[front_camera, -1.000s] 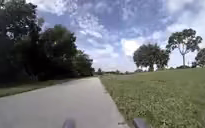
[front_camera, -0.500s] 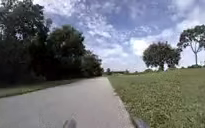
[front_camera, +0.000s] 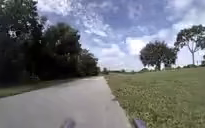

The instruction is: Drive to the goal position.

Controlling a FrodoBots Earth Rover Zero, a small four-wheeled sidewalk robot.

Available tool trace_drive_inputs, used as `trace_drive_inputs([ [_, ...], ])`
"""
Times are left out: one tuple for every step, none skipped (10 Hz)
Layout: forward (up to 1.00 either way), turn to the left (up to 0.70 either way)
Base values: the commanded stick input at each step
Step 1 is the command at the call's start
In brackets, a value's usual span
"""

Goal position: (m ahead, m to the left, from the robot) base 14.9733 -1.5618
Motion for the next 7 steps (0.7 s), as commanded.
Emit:
trace_drive_inputs([
  [0.69, 0.03],
  [0.69, 0.03],
  [0.69, 0.03],
  [0.69, 0.19],
  [0.69, 0.24],
  [0.69, 0.30],
  [0.69, 0.34],
])
